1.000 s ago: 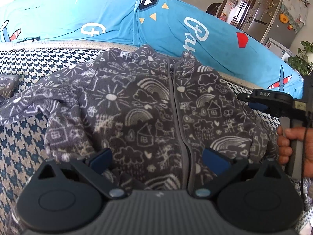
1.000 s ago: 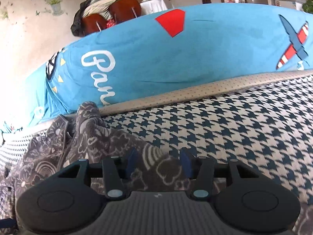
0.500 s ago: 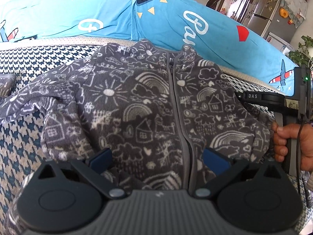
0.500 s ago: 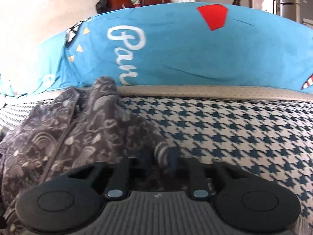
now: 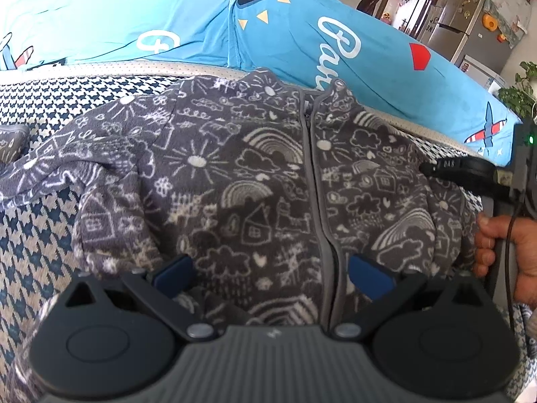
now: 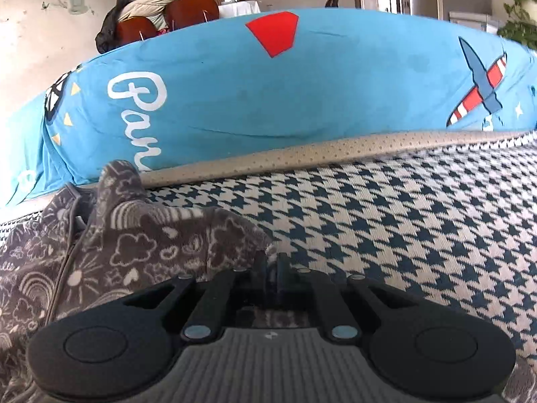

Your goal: Fold clothes

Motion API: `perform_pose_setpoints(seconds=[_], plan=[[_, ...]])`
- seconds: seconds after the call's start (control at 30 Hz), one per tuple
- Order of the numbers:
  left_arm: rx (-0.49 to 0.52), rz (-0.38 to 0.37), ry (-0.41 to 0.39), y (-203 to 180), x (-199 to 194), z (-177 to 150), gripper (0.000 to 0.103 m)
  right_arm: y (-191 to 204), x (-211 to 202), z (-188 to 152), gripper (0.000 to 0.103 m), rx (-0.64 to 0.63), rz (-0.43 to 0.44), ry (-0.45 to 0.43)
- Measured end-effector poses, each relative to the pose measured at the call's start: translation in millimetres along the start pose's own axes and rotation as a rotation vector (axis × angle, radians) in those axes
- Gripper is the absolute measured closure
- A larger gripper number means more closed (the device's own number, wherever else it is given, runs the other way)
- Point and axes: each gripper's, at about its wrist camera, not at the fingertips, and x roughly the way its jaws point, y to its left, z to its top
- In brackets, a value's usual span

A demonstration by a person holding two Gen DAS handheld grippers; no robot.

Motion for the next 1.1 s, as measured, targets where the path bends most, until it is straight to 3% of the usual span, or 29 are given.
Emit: perform_pose_setpoints(seconds=[0.17,0.37,0.5,0.63,0.87,1.1], plan=[[-0.004,-0.007,0.001,2,-2,2,0.0,-13,-17,8,0.083,0.091,0.054,-0.029],[-0.018,-0.011,-0.009,2,-3,3,0.0,-24,-45,4,0.066,0.124,0.033,-0.019],[-0.006,-0.01,-0.034,2,-9,1,0.0,-28,-69,-3,0.063,0.151,0.045,-0.009],[0.01,-0.008,-0.06,1,-16,-1,0.0,-30,-94,-16,0.051,0.154,0.059,-0.019],[0.031,-0.011,-0.108,4,-31,-9,0.0,-60,-130,-42,0.046,0.186,-0.01,-0.014],[0.066,-0.012,-0.154,4,-52,-27,0.0,-118,-167,-66,0.04,0.264,-0.154,-0.01]])
